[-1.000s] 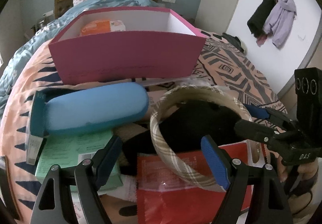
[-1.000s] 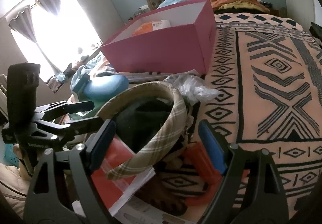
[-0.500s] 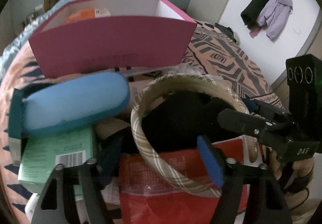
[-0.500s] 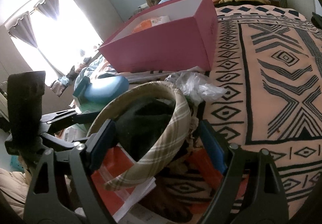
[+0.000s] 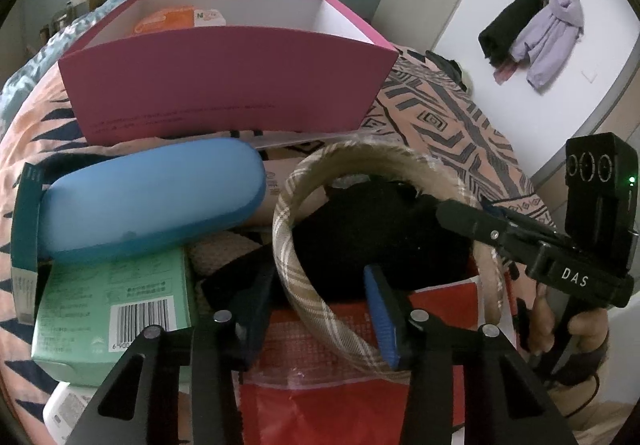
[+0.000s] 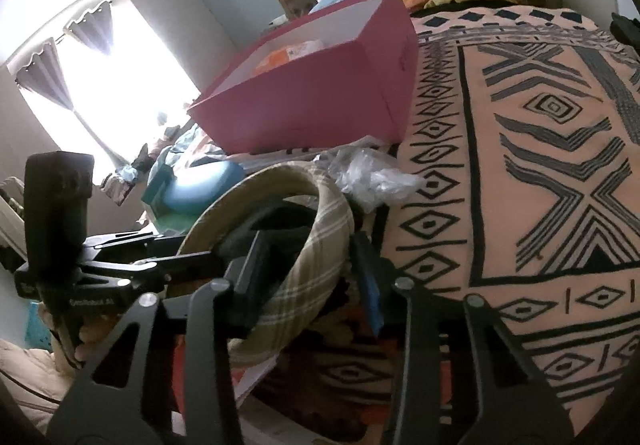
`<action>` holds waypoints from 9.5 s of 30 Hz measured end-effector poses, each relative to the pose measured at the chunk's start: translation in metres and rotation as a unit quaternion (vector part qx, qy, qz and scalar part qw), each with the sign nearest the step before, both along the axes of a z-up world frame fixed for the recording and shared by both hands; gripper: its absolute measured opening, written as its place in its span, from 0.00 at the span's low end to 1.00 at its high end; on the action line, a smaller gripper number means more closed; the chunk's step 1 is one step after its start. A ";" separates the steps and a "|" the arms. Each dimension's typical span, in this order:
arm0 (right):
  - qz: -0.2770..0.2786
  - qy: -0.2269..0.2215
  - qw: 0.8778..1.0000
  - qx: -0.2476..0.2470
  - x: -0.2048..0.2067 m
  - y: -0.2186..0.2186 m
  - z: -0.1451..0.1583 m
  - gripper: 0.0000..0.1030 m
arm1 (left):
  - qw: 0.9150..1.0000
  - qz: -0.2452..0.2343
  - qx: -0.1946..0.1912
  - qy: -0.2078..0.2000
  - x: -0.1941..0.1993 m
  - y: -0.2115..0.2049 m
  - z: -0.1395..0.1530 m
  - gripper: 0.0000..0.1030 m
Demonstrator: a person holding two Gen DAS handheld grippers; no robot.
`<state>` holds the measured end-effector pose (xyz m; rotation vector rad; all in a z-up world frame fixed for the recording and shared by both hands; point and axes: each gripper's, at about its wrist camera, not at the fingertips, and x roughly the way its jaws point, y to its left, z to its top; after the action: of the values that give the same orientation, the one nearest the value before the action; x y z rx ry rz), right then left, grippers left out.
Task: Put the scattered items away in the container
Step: 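Close the right gripper on the plaid headband rim, then lift the plaid headband with the right gripper over the pink box, then lower the headband into the pink box and open the right gripper, then withdraw the right tool from the box back toward the pile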
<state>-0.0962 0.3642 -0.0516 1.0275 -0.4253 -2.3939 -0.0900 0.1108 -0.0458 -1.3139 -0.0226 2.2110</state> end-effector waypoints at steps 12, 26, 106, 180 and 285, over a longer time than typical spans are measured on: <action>-0.005 0.026 1.000 0.000 0.010 0.001 0.012 0.33 | 1.000 0.006 -0.004 0.020 0.005 -0.007 0.008 0.26; -0.003 0.058 0.998 -0.017 0.019 0.003 0.033 0.28 | 0.999 0.006 0.008 0.050 0.011 -0.014 0.026 0.22; 0.037 0.166 0.985 0.013 -0.057 -0.028 0.140 0.27 | 0.974 0.050 -0.052 0.215 -0.041 -0.024 0.143 0.19; -0.051 0.001 0.996 0.073 -0.255 -0.015 0.074 0.27 | 0.980 0.081 -0.156 0.091 -0.240 0.061 0.074 0.19; 0.172 -0.050 0.983 0.035 -0.073 -0.117 0.017 0.99 | 0.969 0.216 -0.072 0.091 -0.032 -0.171 0.003 0.82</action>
<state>-0.1689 0.2474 -0.0346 1.1514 -0.1803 -2.0685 -0.1219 -0.0605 -0.0425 -1.2669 -0.0889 2.7431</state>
